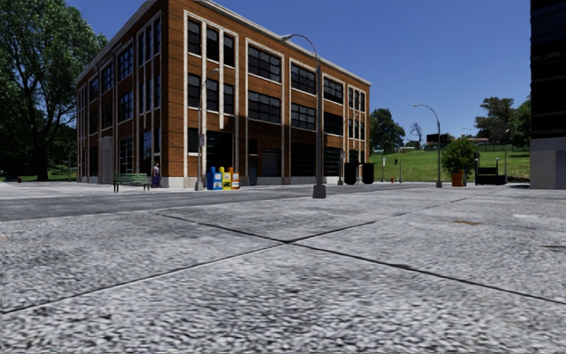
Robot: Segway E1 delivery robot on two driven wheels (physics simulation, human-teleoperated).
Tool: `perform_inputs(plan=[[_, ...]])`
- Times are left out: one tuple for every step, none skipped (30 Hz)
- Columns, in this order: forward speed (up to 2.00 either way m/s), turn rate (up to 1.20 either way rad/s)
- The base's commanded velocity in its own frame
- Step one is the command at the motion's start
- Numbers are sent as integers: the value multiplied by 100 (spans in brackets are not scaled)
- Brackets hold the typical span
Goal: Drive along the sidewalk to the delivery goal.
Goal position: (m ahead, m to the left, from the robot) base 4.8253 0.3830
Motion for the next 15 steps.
perform_inputs(plan=[[200,0],[200,0],[200,0],[200,0],[200,0],[200,0],[200,0],[200,0],[200,0],[200,0],[200,0],[200,0],[200,0],[200,0],[200,0]])
